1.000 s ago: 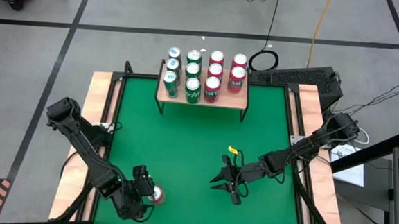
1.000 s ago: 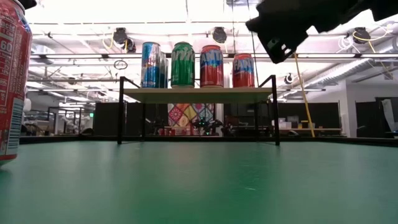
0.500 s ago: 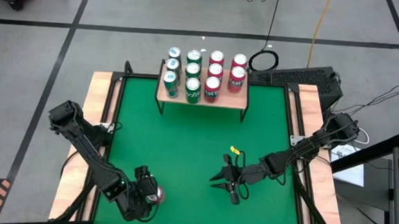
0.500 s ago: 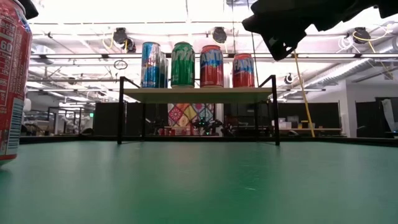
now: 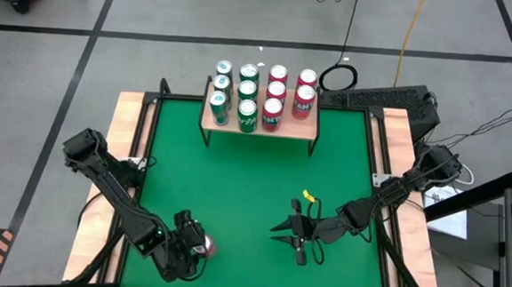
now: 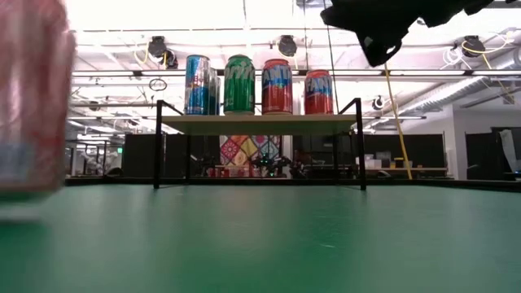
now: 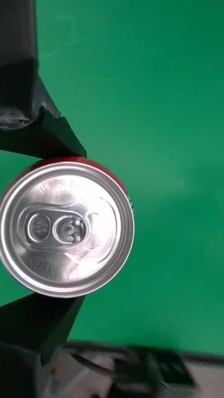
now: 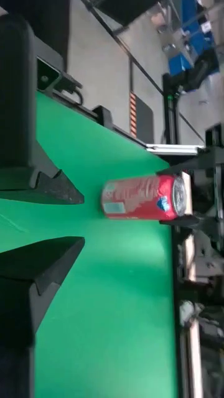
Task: Place canned beverage on shelf
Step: Put the orange soda can on the shelf aligned with the other orange soda can
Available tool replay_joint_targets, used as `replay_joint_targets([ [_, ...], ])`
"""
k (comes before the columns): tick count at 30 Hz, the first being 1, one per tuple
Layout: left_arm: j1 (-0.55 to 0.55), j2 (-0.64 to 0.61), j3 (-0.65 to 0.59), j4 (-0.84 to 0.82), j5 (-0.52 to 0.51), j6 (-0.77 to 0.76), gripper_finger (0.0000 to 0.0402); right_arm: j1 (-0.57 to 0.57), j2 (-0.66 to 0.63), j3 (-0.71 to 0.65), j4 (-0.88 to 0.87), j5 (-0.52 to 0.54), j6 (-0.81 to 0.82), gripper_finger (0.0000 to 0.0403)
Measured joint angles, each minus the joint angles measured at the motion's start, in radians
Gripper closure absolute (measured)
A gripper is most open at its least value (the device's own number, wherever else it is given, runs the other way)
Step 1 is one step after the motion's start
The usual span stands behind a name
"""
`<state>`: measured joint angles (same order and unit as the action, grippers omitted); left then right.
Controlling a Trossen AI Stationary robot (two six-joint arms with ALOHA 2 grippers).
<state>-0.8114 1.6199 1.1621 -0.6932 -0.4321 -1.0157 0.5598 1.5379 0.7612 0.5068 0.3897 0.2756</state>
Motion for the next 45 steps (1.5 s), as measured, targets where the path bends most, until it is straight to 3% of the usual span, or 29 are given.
replay_joint_targets([
  [11, 0.085, -0.003, 0.157, -0.148, -0.2, 0.002, 0.0114, 0.038, 0.0, 0.0, 0.038, 0.212, -0.004, 0.0316],
  [25, 0.281, -0.003, 0.191, -0.181, -0.228, -0.039, 0.0114, 0.034, 0.0, 0.111, -0.02, 0.41, -0.195, 0.0311],
  [30, 0.335, -0.003, 0.192, -0.177, -0.267, -0.053, 0.0114, 0.016, 0.0, 0.119, -0.034, 0.42, -0.191, 0.0259],
  [40, 0.383, -0.003, 0.192, -0.081, -0.295, -0.05, 0.0114, -0.098, 0.017, 0.119, -0.052, 0.422, -0.214, 0.0094],
  [45, 0.387, -0.003, 0.192, 0.013, -0.399, 0.004, 0.0114, -0.162, 0.068, 0.119, -0.01, 0.395, -0.259, 0.006],
])
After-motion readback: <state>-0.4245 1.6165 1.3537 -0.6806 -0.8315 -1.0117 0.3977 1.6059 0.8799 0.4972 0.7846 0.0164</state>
